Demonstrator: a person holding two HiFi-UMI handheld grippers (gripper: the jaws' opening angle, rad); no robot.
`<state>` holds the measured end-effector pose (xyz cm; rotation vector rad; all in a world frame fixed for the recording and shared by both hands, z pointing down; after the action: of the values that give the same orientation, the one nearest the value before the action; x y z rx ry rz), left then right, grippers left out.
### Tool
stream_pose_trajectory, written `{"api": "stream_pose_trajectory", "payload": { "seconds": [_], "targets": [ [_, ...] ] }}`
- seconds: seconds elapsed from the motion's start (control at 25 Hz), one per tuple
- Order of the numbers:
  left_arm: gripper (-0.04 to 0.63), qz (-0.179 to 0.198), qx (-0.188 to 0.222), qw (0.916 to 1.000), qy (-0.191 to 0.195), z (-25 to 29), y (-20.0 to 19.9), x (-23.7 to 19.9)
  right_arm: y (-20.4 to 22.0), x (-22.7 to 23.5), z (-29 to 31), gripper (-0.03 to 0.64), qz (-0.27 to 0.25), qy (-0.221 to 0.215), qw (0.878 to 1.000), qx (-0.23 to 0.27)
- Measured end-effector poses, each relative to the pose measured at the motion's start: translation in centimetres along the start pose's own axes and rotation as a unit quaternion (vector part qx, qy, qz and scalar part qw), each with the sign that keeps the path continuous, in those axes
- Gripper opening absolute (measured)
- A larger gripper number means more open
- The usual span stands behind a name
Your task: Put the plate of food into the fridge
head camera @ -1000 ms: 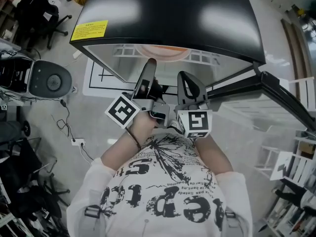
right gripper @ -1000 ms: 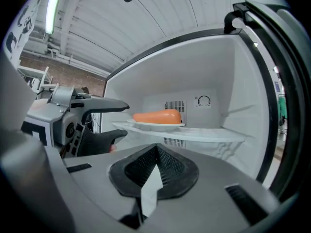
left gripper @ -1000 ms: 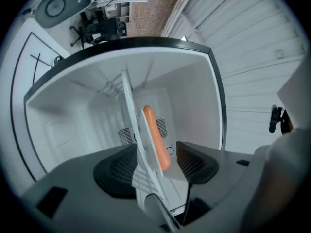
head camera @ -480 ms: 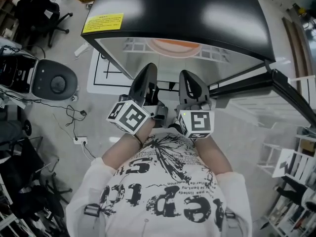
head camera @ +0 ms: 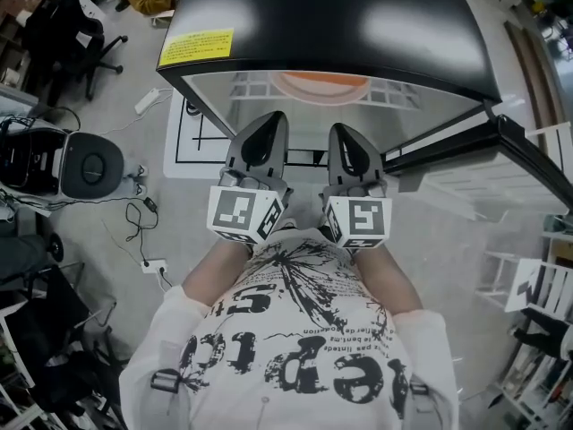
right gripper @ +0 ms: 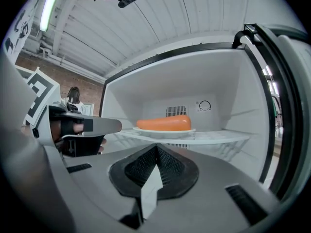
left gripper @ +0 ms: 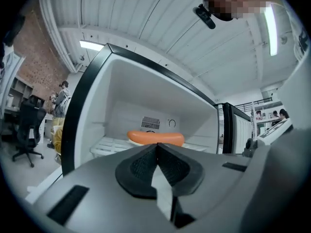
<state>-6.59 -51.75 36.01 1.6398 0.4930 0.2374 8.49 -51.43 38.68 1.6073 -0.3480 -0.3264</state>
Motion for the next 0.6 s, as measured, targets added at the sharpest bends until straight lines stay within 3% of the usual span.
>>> {"api": "stream_pose_trajectory", "payload": {
  "seconds": [0.2,0.6],
  "targets": [
    [0.006,-0.039,-0.014,0.999,0.016,-0.3,1.4,-0.2,-0.1,-0.7,0.0,0.0,-0.01,0.007,1.0,0.007],
    [0.006,-0.067,0.008,0.9972,0.034,-0.7,0.6,-0.8,-0.6,-1.9,-0.1,0.0,-0.018,0.017,1.0,0.01]
  ]
}}
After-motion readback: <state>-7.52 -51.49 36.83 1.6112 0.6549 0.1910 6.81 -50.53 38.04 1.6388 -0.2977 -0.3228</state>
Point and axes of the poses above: the fingertips, and each gripper's own axes: z forward along the fingers, x to its right, y out of its underside, the point moved 7 cm from there along -z, backward along the fingers, and after that the axes turned 7 degrees about x, right-handed, at the moved point
